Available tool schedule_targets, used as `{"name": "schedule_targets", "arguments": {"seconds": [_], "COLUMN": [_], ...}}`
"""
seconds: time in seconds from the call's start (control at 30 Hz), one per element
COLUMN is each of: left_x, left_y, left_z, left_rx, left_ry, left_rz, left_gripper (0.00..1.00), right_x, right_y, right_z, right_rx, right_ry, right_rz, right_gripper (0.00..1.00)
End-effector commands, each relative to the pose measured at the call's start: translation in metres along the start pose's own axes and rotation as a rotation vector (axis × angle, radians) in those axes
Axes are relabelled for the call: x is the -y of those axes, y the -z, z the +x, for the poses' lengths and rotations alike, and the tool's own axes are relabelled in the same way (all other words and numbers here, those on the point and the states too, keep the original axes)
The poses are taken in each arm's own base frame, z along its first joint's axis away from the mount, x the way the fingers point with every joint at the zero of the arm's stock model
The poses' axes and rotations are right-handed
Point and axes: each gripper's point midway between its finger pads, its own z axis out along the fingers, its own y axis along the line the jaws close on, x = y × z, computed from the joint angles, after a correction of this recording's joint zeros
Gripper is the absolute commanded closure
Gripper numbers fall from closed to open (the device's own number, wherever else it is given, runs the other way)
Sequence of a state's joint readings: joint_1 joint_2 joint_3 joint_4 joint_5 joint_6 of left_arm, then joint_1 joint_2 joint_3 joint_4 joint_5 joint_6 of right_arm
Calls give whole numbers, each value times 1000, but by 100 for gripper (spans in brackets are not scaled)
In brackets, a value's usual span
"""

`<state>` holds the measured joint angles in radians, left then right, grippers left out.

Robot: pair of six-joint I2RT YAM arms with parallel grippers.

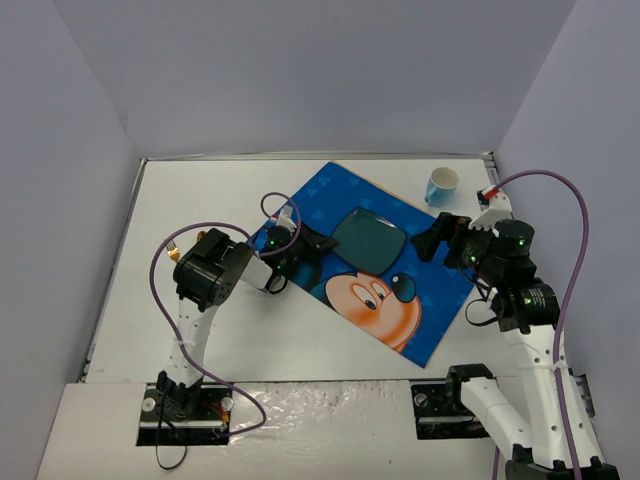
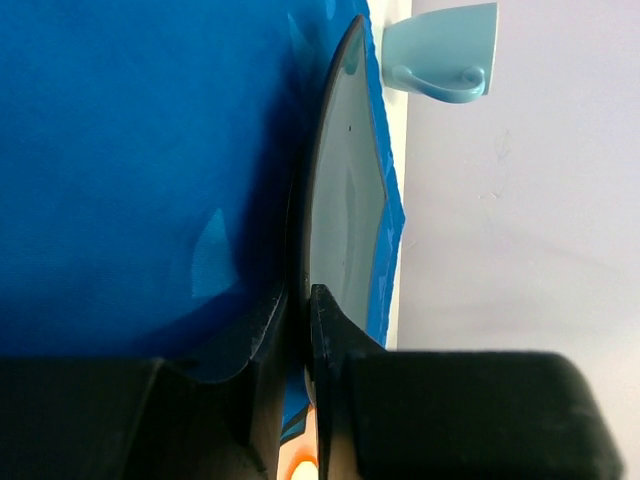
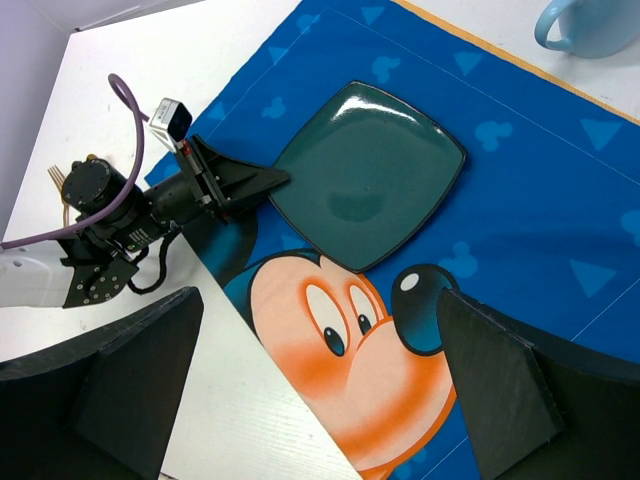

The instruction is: Set the dinner table for one person

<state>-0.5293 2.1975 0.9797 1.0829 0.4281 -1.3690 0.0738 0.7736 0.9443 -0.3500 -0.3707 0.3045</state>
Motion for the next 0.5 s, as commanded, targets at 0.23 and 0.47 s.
{"name": "schedule_targets", "arguments": {"seconds": [0.23, 0.47], "left_x": [59, 51], "left_y": [6, 10], "left_z": [-5, -8], "left_rx": [6, 9], "left_ry": [-65, -81], "left_rz": [158, 76], "left_gripper": [50, 24], "right_x": [0, 5], "right_y": [2, 4], "right_z": [-12, -12], "right_rx": [65, 77], "right_ry": [37, 42], "right_rz": [4, 32], "right_gripper": [0, 0]}}
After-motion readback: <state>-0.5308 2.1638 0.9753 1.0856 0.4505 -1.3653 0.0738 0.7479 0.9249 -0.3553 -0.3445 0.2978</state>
